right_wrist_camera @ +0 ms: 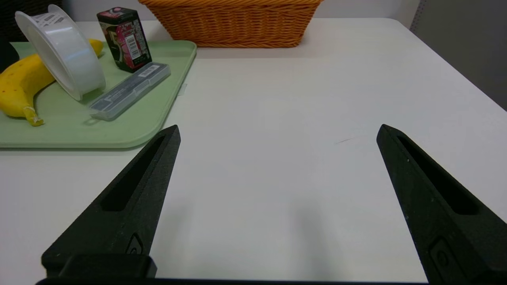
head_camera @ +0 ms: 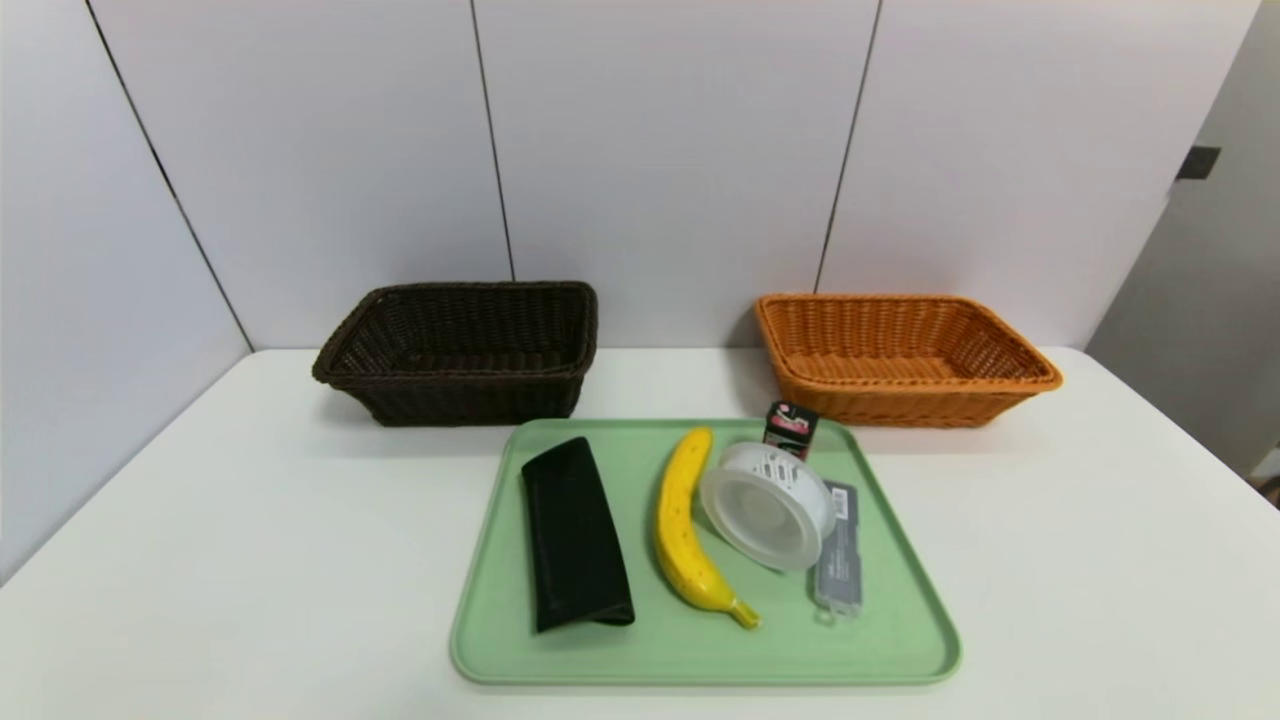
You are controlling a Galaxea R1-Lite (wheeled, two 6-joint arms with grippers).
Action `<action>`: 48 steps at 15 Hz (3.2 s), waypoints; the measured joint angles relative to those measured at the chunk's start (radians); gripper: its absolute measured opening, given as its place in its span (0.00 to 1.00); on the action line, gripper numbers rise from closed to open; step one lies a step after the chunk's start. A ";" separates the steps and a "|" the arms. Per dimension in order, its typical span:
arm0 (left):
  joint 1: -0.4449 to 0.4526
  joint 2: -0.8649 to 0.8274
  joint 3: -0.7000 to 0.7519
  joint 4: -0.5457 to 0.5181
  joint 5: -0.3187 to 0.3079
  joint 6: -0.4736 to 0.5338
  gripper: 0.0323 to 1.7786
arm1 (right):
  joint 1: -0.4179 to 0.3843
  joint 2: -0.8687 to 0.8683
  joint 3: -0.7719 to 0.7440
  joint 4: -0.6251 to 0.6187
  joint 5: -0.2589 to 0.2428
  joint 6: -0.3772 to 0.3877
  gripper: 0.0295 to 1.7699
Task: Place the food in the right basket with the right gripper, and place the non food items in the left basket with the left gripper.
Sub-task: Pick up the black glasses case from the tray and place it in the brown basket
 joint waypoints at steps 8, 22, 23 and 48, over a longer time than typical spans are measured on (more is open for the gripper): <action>0.000 0.000 0.000 0.002 -0.004 0.000 0.95 | 0.000 0.000 0.000 0.001 0.000 -0.004 0.97; 0.000 0.037 -0.255 0.284 -0.051 -0.040 0.95 | 0.000 0.001 -0.215 0.142 -0.003 0.002 0.97; 0.000 0.071 -0.308 0.338 -0.062 -0.042 0.95 | 0.000 0.010 -0.276 0.208 0.004 0.001 0.97; -0.479 1.370 -1.240 0.631 -0.129 -0.389 0.95 | 0.293 1.202 -1.065 0.430 0.050 -0.041 0.97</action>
